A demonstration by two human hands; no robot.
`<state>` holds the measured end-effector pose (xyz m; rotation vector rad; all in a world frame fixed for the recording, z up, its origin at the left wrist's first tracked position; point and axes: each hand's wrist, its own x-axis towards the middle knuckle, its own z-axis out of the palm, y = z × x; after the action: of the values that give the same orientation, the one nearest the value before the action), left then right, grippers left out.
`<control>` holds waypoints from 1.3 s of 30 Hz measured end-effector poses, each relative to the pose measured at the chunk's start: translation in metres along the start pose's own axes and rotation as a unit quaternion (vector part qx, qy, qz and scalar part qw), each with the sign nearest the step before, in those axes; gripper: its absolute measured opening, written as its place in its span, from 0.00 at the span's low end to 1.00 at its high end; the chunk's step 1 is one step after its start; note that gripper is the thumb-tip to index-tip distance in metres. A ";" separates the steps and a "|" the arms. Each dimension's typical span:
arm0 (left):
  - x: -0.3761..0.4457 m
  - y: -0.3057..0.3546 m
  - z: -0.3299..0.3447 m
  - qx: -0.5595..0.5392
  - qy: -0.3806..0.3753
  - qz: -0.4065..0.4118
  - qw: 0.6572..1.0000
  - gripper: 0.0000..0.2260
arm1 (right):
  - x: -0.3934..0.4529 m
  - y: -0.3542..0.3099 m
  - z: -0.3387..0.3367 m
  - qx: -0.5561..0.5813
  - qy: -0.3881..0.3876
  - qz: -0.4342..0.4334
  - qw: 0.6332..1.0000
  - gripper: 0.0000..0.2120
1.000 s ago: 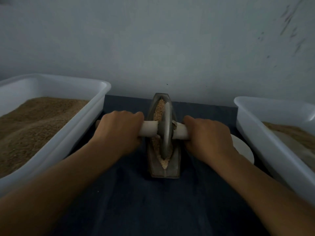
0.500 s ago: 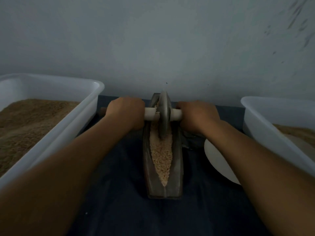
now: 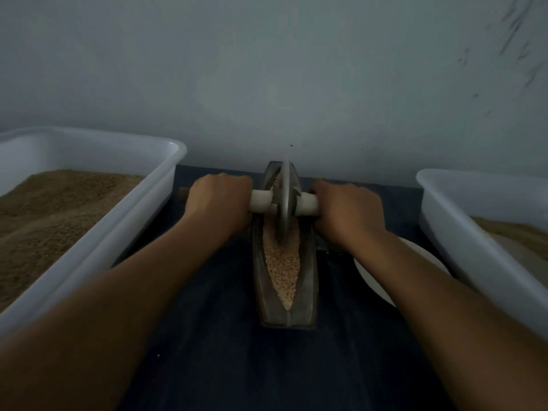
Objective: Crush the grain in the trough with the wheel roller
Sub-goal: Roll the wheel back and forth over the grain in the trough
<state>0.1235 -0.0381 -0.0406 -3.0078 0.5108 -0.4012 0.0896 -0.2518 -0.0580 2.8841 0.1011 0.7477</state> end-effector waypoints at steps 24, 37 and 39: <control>-0.053 0.004 0.008 -0.001 0.093 0.007 0.996 0.18 | -0.044 -0.007 -0.023 -0.005 0.037 -0.035 0.999 0.08; 0.038 -0.007 0.015 0.003 -0.001 0.000 1.000 0.10 | 0.038 0.013 0.003 0.035 -0.106 -0.024 0.993 0.35; 0.043 -0.006 0.013 0.017 -0.009 0.004 1.000 0.12 | 0.042 0.014 0.004 0.038 -0.121 -0.018 0.992 0.38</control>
<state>0.1681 -0.0464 -0.0421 -2.9728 0.5089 -0.3787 0.1284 -0.2618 -0.0386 3.0092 0.1549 0.3915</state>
